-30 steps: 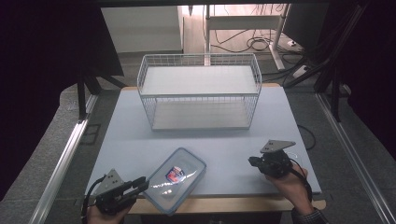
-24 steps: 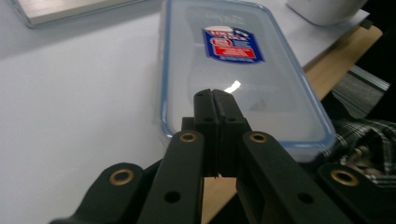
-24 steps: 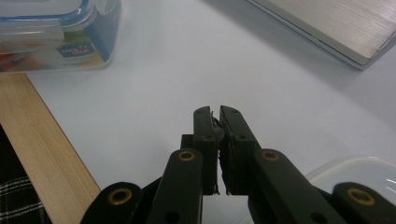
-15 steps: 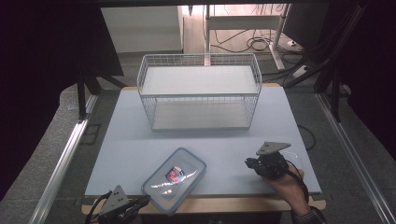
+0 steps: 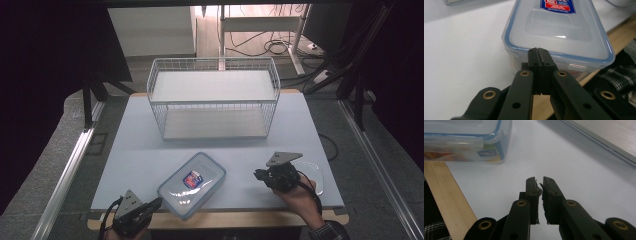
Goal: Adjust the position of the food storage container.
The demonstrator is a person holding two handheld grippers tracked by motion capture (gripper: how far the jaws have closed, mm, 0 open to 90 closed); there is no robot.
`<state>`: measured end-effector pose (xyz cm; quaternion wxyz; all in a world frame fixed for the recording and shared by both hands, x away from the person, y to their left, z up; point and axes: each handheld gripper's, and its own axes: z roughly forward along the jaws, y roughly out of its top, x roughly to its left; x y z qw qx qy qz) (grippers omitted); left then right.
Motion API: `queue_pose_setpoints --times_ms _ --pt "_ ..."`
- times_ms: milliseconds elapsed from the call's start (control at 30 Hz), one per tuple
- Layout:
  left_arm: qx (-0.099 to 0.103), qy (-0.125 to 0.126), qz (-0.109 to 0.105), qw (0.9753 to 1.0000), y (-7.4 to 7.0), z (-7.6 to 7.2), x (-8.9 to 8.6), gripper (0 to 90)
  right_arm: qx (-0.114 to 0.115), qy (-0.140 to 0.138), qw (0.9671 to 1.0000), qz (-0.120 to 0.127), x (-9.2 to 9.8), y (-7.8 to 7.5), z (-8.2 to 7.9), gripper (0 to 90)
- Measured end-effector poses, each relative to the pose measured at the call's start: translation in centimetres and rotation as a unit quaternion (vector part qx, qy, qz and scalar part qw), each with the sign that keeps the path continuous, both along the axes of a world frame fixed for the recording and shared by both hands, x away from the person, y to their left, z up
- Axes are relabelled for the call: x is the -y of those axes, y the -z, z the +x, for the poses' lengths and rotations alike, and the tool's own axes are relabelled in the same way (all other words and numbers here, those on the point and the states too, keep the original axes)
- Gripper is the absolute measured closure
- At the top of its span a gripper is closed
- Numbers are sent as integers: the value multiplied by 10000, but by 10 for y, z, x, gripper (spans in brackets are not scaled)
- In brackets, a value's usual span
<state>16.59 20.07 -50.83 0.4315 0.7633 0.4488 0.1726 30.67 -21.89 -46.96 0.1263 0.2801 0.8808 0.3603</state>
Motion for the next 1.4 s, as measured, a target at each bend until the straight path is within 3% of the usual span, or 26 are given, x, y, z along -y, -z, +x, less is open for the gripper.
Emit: queue_pose_setpoints --times_ms 167,400,567,667,733,833,1100,1200,1233,1300,1400 --pt "15 -148 -86 9999 1 16 6 899 -31 -42 9999 142 -6 2 5 861" --pt "113 -323 30 9994 1 39 14 898 -167 -4 9992 356 -27 8 24 882" --pt "171 -434 116 9988 1 59 17 899 -283 128 9988 385 -39 12 40 882" --pt "235 -422 227 9986 1 68 20 899 -317 147 9987 358 -45 13 42 886" --pt "264 -455 300 9982 1 73 21 899 -230 283 9991 197 -49 12 42 892" --pt "259 -483 315 9980 1 80 20 899 -327 291 9987 253 -47 11 43 895" --pt "255 -483 381 9978 -1 103 18 898 -348 273 9989 183 -46 4 28 898" --pt "211 -445 350 9982 -1 121 19 897 -634 -32 9977 246 -44 4 17 886" --pt "211 -445 350 9982 -1 121 19 894 -634 -32 9977 246 -44 4 17 886" --pt "237 -461 428 9977 -2 126 19 892 -431 -18 9991 8 -40 2 10 885" --pt "150 -381 399 9984 -1 126 15 854 -360 163 9992 28 -11 -7 -1 888"
